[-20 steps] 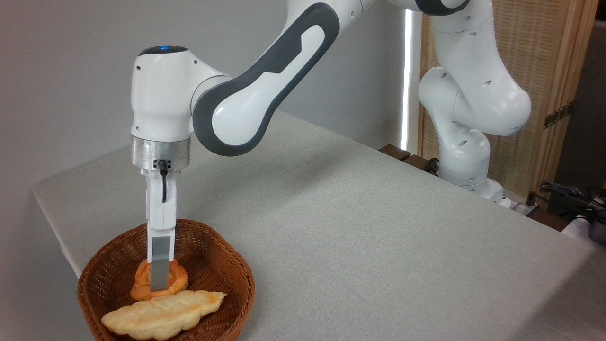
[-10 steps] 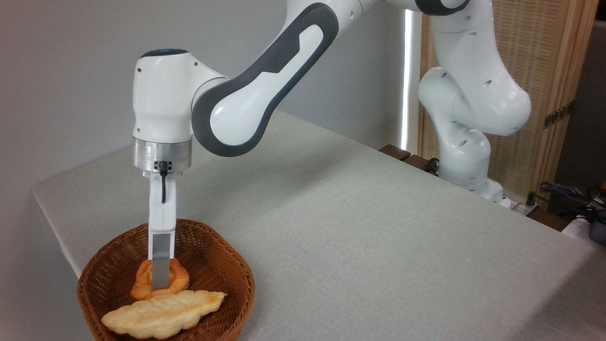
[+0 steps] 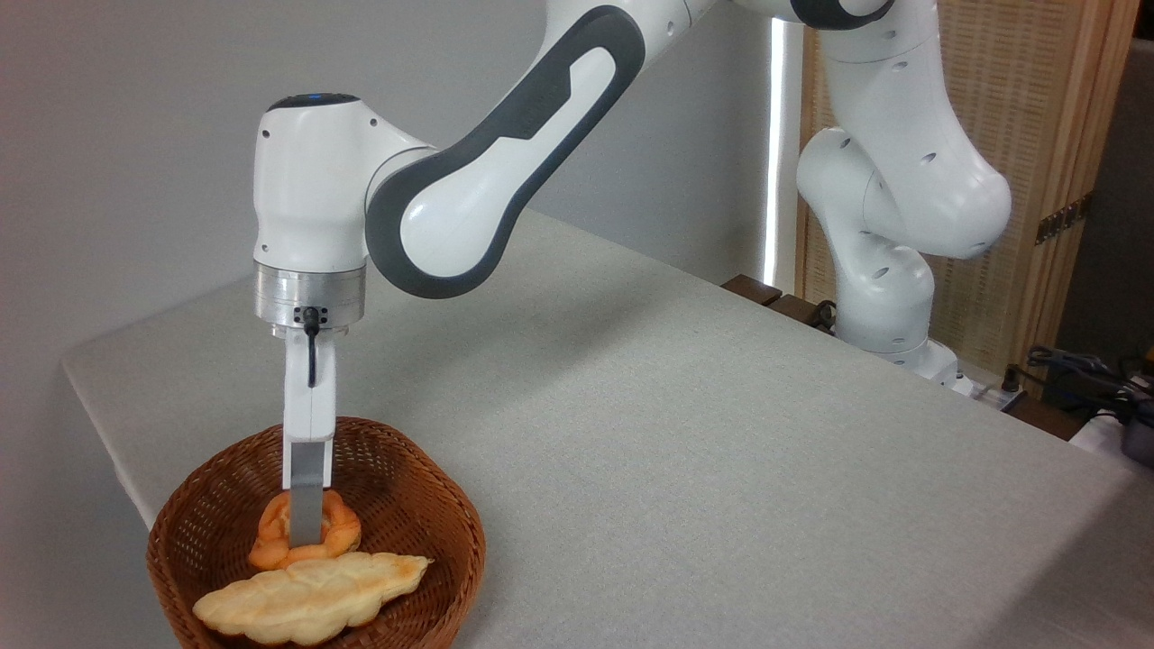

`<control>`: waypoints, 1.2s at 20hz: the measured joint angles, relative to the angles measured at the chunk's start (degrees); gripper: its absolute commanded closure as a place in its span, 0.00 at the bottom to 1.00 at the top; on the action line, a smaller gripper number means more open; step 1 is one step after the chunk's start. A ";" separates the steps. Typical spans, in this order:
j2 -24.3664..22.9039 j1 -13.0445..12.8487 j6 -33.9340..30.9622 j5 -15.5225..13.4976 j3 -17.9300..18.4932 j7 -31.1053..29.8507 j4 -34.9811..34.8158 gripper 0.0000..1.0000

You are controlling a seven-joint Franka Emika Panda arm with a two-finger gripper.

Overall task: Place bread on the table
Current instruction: 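Lift the orange bun out of the basket and lower it onto the table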

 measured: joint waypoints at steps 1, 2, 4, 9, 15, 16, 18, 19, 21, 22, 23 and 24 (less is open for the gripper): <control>-0.10 0.02 0.04 0.00 0.00 -0.13 0.03 0.80; -0.34 0.05 0.04 0.00 0.00 -0.24 0.06 0.81; -1.13 0.12 -0.12 0.00 0.00 -0.28 0.06 0.83; -3.44 0.20 -0.57 0.00 0.00 -0.30 0.10 0.82; -14.48 0.28 -25.22 0.00 0.01 -0.27 0.46 0.83; -16.22 0.28 -28.45 0.00 0.01 -0.05 0.09 0.83; -19.57 0.28 -31.32 0.00 0.01 0.82 -2.66 0.82; -21.13 0.27 -31.60 0.00 -0.02 1.14 -4.90 0.82; -23.98 0.06 -31.48 -0.01 -0.41 1.86 -10.26 0.77; -25.21 -0.14 -31.12 -0.01 -1.15 2.00 -13.11 0.71; -26.17 -0.38 -30.33 -0.01 -2.04 2.00 -15.64 0.69; -27.01 -0.82 -29.01 -0.01 -2.84 1.99 -18.08 0.52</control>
